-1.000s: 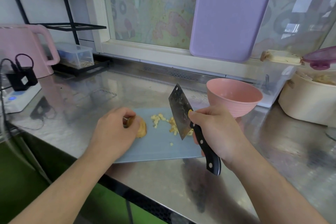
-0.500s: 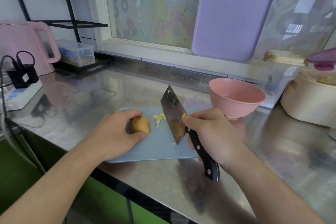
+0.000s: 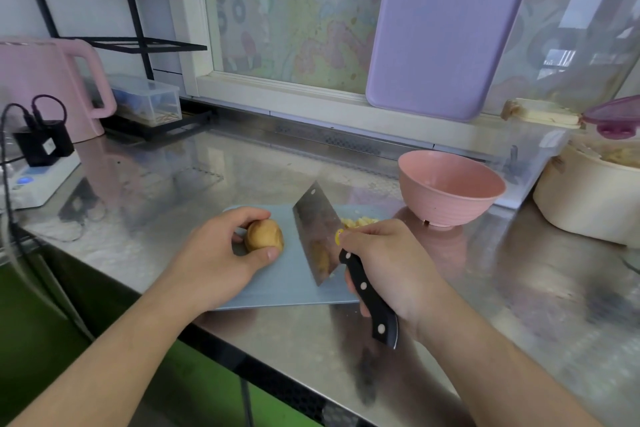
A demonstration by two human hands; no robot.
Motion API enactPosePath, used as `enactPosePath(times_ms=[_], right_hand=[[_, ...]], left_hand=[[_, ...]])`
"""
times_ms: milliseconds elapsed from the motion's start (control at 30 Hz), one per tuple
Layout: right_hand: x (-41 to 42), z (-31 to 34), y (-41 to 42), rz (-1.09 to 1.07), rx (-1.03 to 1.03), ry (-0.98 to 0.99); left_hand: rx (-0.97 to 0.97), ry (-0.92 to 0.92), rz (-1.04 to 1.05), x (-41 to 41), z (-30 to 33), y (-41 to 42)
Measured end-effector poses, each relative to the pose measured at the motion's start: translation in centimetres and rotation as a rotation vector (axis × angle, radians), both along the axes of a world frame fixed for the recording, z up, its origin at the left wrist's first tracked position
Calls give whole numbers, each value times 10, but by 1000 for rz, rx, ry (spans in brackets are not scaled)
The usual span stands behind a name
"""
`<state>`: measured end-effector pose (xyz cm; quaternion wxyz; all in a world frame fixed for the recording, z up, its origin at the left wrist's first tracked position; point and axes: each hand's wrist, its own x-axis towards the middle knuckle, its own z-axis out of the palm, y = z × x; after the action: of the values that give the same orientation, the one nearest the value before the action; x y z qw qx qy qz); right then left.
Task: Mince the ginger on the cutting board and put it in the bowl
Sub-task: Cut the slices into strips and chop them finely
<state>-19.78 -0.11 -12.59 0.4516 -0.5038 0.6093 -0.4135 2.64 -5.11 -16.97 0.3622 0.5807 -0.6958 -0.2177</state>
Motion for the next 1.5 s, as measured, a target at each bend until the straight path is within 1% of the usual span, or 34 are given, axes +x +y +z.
enactPosePath(times_ms=[133,200,367,467,567,733,833,900,1000,1067,1100,1200,1233,1333,1500], right_hand=[[-11,3,-1,-103,-38,79],[-13,6,1,-120,-59,95],[-8,9,4,-43,-127,91],[-1,6,6,23,-112,95],[0,1,3,31,-103,174],[-16,5,0,-68,-135,302],[-19,9,1,-47,-156,274],[-16,10,2,-9,-163,250],[-12,6,2,32,-190,260],[-11,5,2,36,-205,286],[-11,5,1,33,-215,302],[-11,6,1,23,-242,321],[-11,6,1,24,-247,323],[-9,5,3,32,-258,326],[-11,6,3,44,-251,334]], left_hand=[[-5,-14,-12,-1,-1,2],[-12,-23,-13,-1,-1,2],[-18,-4,0,-1,-1,2],[-15,-4,1,-1,-1,3],[-21,-18,-4,-2,0,3],[-17,-49,-17,-4,3,5],[-25,-90,-38,-10,9,7],[-33,-79,-60,-19,12,6],[-19,-56,-109,-30,8,4],[-18,-72,-138,-30,2,5],[-13,-63,-148,-29,0,5],[3,47,-181,-23,-2,6],[-4,50,-194,-23,-2,6],[-64,-24,-217,-24,-4,5],[-97,-23,-185,-25,-4,7]])
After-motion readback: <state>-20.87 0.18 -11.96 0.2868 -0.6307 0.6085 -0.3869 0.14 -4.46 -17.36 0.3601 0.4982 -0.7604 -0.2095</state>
